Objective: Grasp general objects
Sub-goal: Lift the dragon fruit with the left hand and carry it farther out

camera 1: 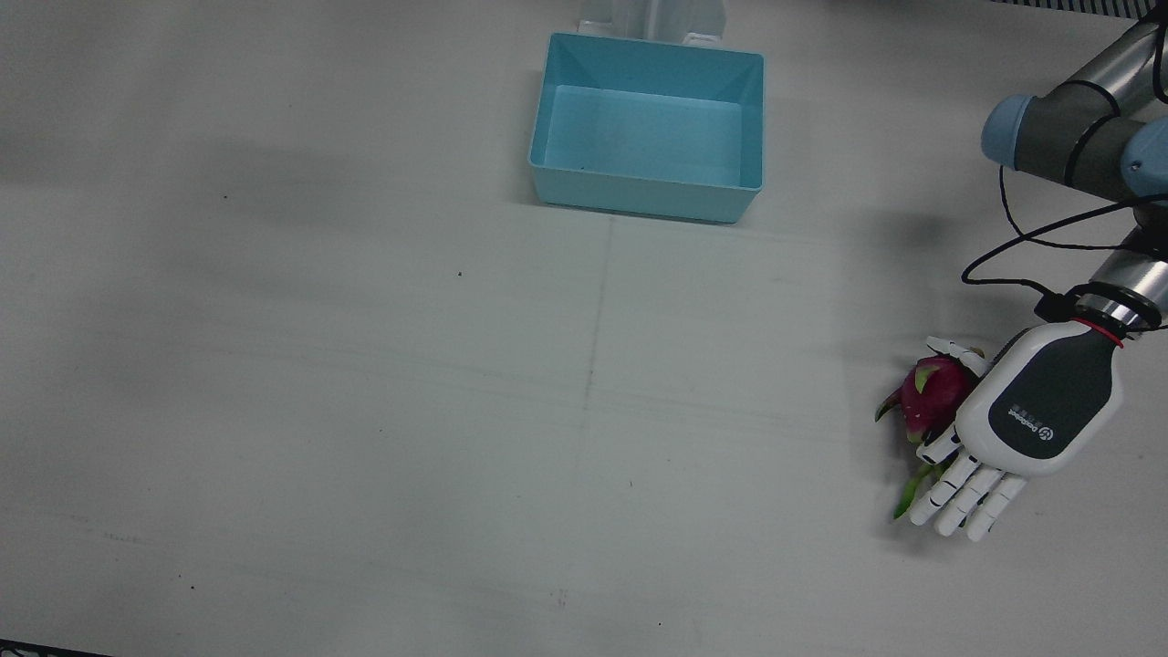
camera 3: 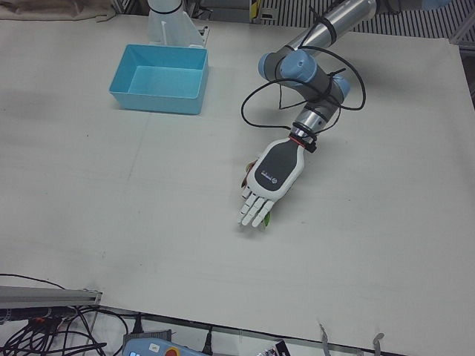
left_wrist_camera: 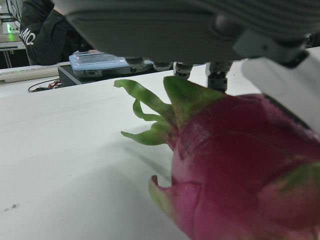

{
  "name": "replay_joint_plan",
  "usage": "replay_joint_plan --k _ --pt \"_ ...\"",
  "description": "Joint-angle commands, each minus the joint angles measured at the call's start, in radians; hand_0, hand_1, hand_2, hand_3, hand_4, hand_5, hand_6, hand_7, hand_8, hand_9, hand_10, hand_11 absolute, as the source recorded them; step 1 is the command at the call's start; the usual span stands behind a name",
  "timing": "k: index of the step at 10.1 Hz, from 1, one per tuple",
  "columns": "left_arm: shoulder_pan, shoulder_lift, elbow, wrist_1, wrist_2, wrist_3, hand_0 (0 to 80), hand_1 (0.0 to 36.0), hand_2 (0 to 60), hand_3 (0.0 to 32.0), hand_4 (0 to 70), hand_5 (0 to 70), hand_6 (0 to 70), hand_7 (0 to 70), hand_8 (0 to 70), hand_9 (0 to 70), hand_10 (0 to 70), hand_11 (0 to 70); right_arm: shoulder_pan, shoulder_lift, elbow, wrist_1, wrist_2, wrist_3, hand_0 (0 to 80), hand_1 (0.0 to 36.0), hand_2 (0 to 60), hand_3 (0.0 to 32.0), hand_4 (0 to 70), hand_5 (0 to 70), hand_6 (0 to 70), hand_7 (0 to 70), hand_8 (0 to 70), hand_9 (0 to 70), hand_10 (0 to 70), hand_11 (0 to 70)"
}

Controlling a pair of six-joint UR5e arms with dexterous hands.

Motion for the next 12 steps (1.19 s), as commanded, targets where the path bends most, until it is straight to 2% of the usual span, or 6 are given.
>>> replay_joint_plan --k 1,6,7,9,10,12 --pt "-0.001 0.007 -0.009 -0.012 0.002 -0.006 49.4 36.0 60.0 0.0 42.3 66.3 1.0 13.4 0.0 1.2 0.0 0.0 -0.002 0.000 0.000 0.000 0.001 0.000 0.0 0.0 0.0 0.0 0.0 0.0 0.0 0.0 0.0 0.0 0.0 0.0" --pt "-0.002 -0.010 -0.157 0.080 0.016 -0.026 47.5 36.0 60.0 0.0 39.5 60.7 0.0 12.0 0.0 1.0 0.0 0.0 0.000 0.000 0.002 0.000 0.001 0.000 0.0 0.0 0.0 0.0 0.0 0.0 0.0 0.0 0.0 0.0 0.0 0.0" --pt "-0.002 -0.034 -0.184 0.106 0.046 -0.069 47.2 36.0 60.0 0.0 38.1 59.5 0.0 11.6 0.0 0.9 0.0 0.0 0.000 0.001 0.002 0.000 0.001 -0.002 0.0 0.0 0.0 0.0 0.0 0.0 0.0 0.0 0.0 0.0 0.0 0.0" --pt "-0.006 -0.172 -0.189 0.239 0.158 -0.219 47.6 36.0 60.0 0.0 38.1 58.6 0.7 11.2 0.0 0.8 1.4 3.9 0.000 0.000 0.002 0.000 -0.001 -0.002 0.0 0.0 0.0 0.0 0.0 0.0 0.0 0.0 0.0 0.0 0.0 0.0" --pt "-0.009 -0.247 -0.190 0.306 0.210 -0.265 48.7 36.0 60.0 0.0 44.8 61.3 3.4 14.6 0.0 1.5 1.4 3.9 0.000 0.000 0.002 0.000 0.001 -0.002 0.0 0.0 0.0 0.0 0.0 0.0 0.0 0.0 0.0 0.0 0.0 0.0" --pt "-0.041 -0.406 -0.192 0.418 0.394 -0.377 49.7 36.0 60.0 0.0 48.2 62.9 4.5 15.6 0.0 1.7 1.7 4.4 0.000 0.000 0.002 0.000 -0.001 0.000 0.0 0.0 0.0 0.0 0.0 0.0 0.0 0.0 0.0 0.0 0.0 0.0"
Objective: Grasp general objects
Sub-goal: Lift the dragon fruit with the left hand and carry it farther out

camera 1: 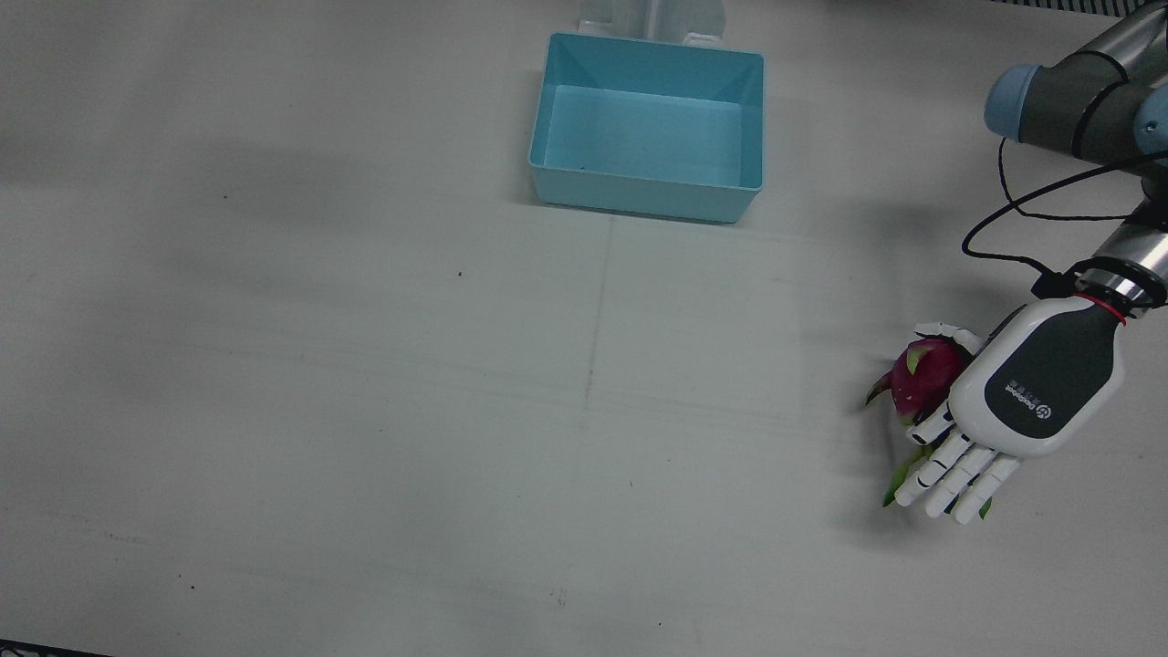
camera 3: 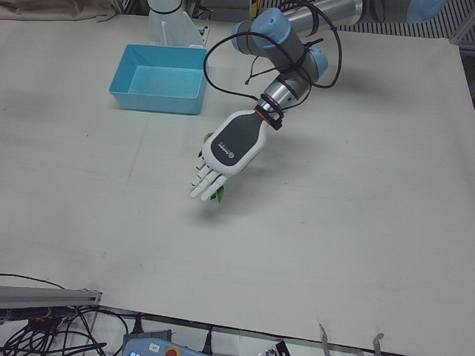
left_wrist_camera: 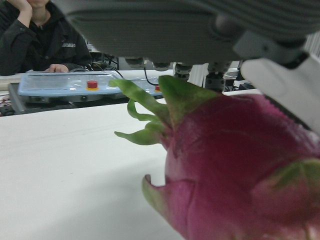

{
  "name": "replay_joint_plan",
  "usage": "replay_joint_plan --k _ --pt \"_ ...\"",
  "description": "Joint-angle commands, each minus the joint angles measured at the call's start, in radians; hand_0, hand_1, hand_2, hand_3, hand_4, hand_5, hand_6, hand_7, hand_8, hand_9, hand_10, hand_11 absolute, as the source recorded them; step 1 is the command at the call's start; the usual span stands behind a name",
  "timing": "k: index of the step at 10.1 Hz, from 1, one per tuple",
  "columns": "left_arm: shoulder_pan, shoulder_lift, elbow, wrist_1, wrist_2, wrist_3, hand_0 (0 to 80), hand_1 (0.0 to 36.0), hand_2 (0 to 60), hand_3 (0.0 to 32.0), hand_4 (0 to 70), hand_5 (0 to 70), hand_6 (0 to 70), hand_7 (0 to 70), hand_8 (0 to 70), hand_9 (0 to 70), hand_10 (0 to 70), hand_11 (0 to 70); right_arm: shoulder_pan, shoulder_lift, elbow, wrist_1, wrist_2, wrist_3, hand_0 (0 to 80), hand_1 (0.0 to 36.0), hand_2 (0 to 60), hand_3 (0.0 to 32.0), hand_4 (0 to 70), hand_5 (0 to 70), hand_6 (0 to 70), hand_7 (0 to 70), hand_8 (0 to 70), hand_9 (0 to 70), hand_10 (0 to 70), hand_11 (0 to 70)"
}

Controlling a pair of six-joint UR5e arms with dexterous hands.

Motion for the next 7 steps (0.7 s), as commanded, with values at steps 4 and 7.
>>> replay_joint_plan --k 4,7 --pt "-0.014 -0.299 -0.068 0.288 0.355 -0.203 54.6 36.0 60.0 0.0 58.9 67.9 8.0 21.5 0.6 2.9 2.1 5.2 0.000 0.000 -0.002 0.000 0.000 0.003 0.0 0.0 0.0 0.0 0.0 0.0 0.0 0.0 0.0 0.0 0.0 0.0" --pt "0.089 -0.275 -0.139 0.367 0.409 -0.200 56.0 36.0 60.0 0.0 57.5 66.8 8.1 23.1 0.6 3.2 1.7 4.7 0.000 0.000 -0.006 0.000 0.000 0.005 0.0 0.0 0.0 0.0 0.0 0.0 0.0 0.0 0.0 0.0 0.0 0.0"
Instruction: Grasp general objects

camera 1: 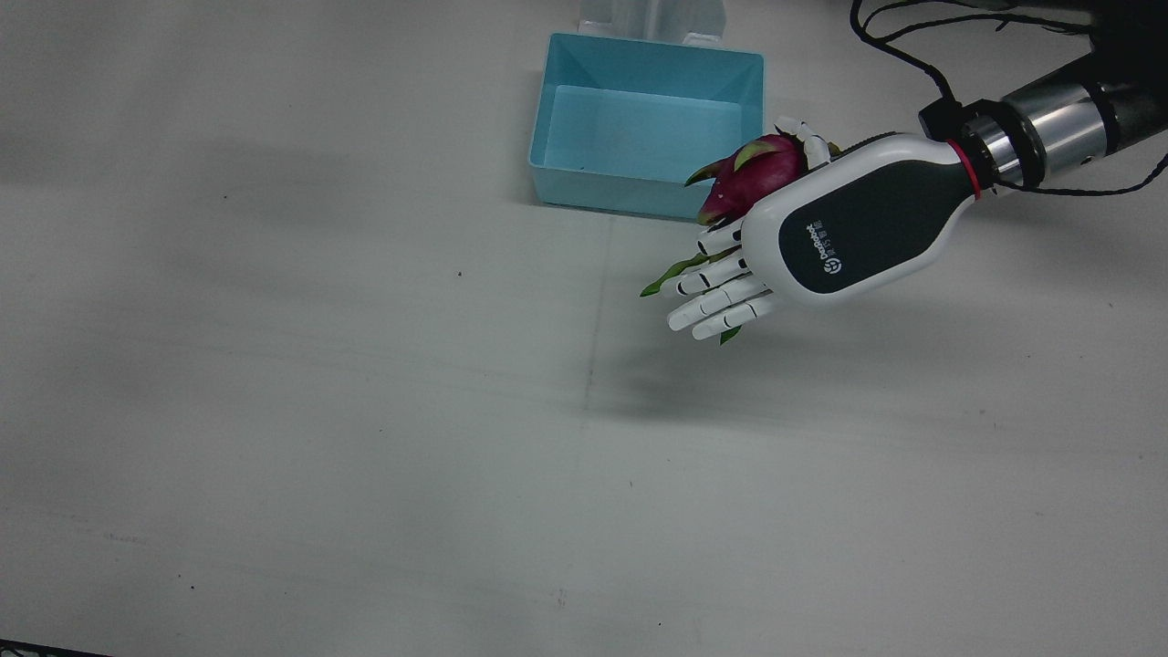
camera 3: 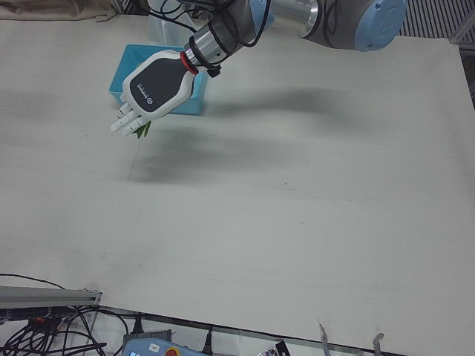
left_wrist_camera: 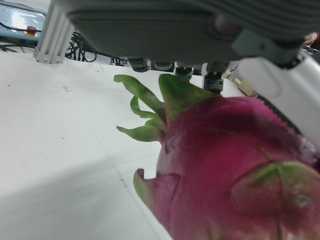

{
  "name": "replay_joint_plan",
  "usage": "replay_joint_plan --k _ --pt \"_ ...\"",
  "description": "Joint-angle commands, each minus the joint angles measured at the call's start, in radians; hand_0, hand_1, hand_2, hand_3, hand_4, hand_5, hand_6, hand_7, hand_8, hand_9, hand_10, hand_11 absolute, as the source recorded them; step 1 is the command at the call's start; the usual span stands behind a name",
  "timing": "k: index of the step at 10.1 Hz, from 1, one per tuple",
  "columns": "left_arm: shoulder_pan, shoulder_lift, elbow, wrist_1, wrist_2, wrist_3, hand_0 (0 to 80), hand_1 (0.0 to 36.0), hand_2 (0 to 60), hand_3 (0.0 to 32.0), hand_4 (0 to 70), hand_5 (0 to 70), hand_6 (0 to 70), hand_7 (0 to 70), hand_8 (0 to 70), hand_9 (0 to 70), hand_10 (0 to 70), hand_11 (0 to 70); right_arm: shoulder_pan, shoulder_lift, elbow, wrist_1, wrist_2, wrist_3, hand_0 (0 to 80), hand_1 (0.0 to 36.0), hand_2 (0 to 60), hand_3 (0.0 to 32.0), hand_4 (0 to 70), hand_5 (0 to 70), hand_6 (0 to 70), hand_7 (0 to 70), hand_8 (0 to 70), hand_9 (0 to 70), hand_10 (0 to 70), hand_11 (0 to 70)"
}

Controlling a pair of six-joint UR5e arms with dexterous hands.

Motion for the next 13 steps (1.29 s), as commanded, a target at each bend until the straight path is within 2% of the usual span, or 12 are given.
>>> replay_joint_plan --k 1,3,6,7,8,9,10,11,13 --pt "0.133 0.016 -0.068 0.088 0.037 0.000 56.9 36.0 60.0 0.0 58.3 67.2 8.7 23.6 0.7 3.3 1.8 4.9 0.000 0.000 -0.003 0.000 0.000 0.001 0.0 0.0 0.0 0.0 0.0 0.0 0.0 0.0 0.0 0.0 0.0 0.0" --pt "0.257 0.016 -0.069 0.089 0.019 -0.006 58.2 36.0 60.0 0.0 61.8 68.4 11.0 26.6 1.2 3.9 2.5 5.9 0.000 0.000 -0.003 0.000 -0.001 0.003 0.0 0.0 0.0 0.0 0.0 0.0 0.0 0.0 0.0 0.0 0.0 0.0" --pt "0.318 0.014 -0.069 0.069 0.003 -0.029 59.4 36.0 60.0 0.0 63.2 68.8 11.4 27.2 1.2 4.0 2.8 6.3 0.000 0.000 -0.003 0.000 -0.001 0.003 0.0 0.0 0.0 0.0 0.0 0.0 0.0 0.0 0.0 0.0 0.0 0.0" --pt "0.319 0.016 -0.069 0.041 0.005 -0.032 59.7 34.5 60.0 0.0 50.6 60.3 8.0 24.2 0.6 3.4 2.1 5.0 0.000 0.000 -0.003 0.000 -0.001 0.003 0.0 0.0 0.0 0.0 0.0 0.0 0.0 0.0 0.0 0.0 0.0 0.0" --pt "0.319 0.016 -0.067 0.024 0.005 -0.032 52.5 18.7 6.5 0.0 9.7 29.5 0.9 14.2 0.0 1.4 0.0 0.3 0.000 0.000 -0.003 0.000 0.000 0.001 0.0 0.0 0.0 0.0 0.0 0.0 0.0 0.0 0.0 0.0 0.0 0.0" --pt "0.319 0.020 -0.062 0.004 0.003 -0.031 49.5 10.7 0.0 14.0 0.0 11.1 0.0 5.3 0.0 0.0 0.0 0.0 -0.002 0.000 -0.003 0.000 -0.001 0.003 0.0 0.0 0.0 0.0 0.0 0.0 0.0 0.0 0.0 0.0 0.0 0.0" --pt "0.319 0.034 -0.062 -0.014 0.003 -0.031 48.3 7.5 0.0 30.0 0.0 2.5 0.0 2.3 0.0 0.0 0.0 0.0 0.000 0.000 -0.003 0.000 0.000 0.003 0.0 0.0 0.0 0.0 0.0 0.0 0.0 0.0 0.0 0.0 0.0 0.0" --pt "0.319 0.051 -0.059 -0.034 0.002 -0.031 47.0 3.5 0.0 32.0 0.0 0.0 0.0 1.7 0.0 0.0 0.0 0.0 0.000 0.000 -0.003 0.000 0.000 0.001 0.0 0.0 0.0 0.0 0.0 0.0 0.0 0.0 0.0 0.0 0.0 0.0" --pt "0.316 0.077 -0.055 -0.065 0.002 -0.031 45.7 0.0 0.0 31.2 0.0 0.0 0.0 2.5 0.0 0.0 0.0 0.0 0.000 0.000 -0.003 0.000 0.000 0.003 0.0 0.0 0.0 0.0 0.0 0.0 0.0 0.0 0.0 0.0 0.0 0.0"
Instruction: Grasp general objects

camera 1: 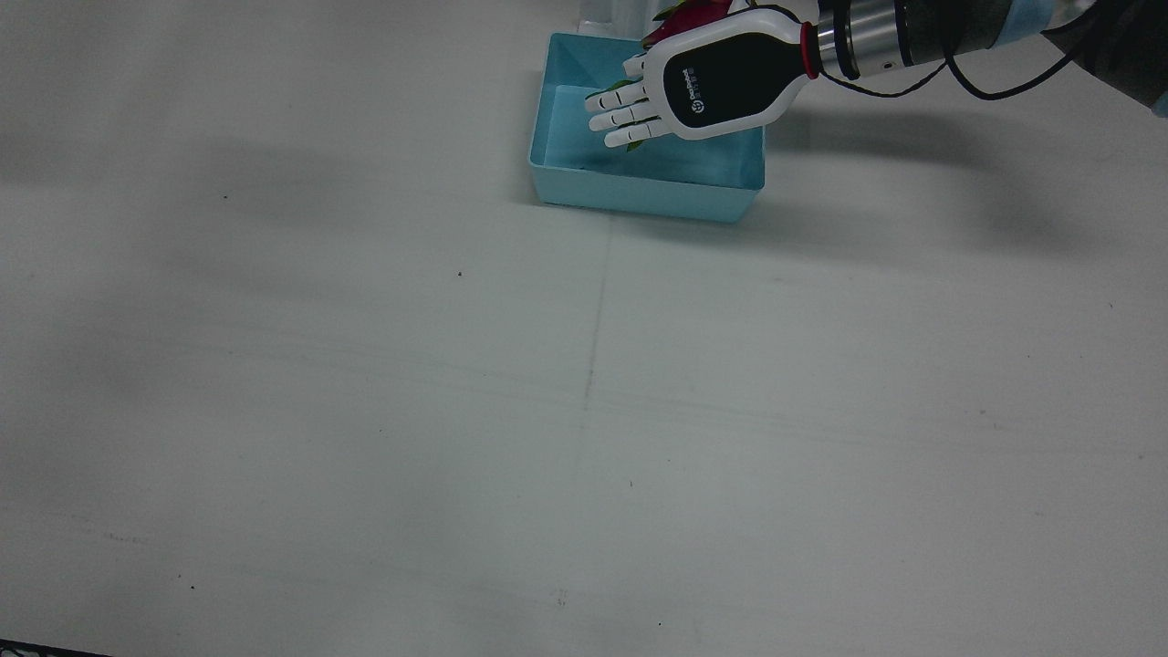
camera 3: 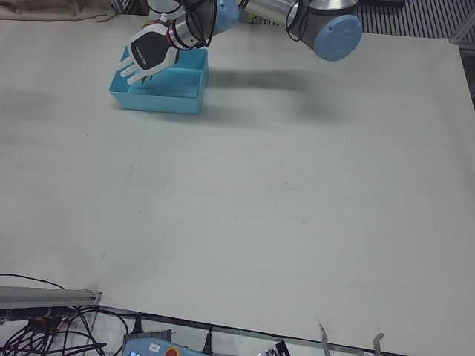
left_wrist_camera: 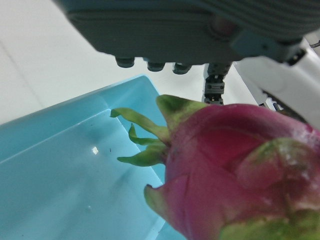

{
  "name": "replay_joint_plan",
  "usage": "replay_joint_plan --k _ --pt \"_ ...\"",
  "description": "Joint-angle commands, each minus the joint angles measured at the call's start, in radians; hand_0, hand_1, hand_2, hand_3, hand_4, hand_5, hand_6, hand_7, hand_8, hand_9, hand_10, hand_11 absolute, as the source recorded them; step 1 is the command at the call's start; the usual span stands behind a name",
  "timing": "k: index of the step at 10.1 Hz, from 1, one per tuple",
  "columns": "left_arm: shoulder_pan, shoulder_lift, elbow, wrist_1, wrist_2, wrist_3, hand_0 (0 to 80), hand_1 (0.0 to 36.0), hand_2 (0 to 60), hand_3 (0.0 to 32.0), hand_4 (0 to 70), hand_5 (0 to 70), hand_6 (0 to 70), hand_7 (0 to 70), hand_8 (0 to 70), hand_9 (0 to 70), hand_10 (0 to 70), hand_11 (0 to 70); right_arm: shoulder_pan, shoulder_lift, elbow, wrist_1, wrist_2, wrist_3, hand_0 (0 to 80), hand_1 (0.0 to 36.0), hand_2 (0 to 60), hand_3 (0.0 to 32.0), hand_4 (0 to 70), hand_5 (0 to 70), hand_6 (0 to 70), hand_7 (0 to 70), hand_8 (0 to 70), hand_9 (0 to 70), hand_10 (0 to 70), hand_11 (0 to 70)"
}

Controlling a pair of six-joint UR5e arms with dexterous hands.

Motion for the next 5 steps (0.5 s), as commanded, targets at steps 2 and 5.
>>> replay_joint_plan --k 2,5 --pt "-0.015 0.061 0.015 -0.081 -0.002 0.000 44.7 0.0 0.0 26.0 0.0 0.0 0.0 3.7 0.0 0.0 0.0 0.0 0.000 0.000 0.000 0.000 0.000 -0.001 0.0 0.0 0.0 0.0 0.0 0.0 0.0 0.0 0.0 0.0 0.0 0.0" --pt "-0.180 0.072 0.076 -0.130 -0.034 -0.002 43.8 0.0 0.0 22.4 0.0 0.0 0.0 6.4 0.0 0.0 0.0 0.0 -0.001 0.000 0.000 0.000 0.000 -0.001 0.0 0.0 0.0 0.0 0.0 0.0 0.0 0.0 0.0 0.0 0.0 0.0"
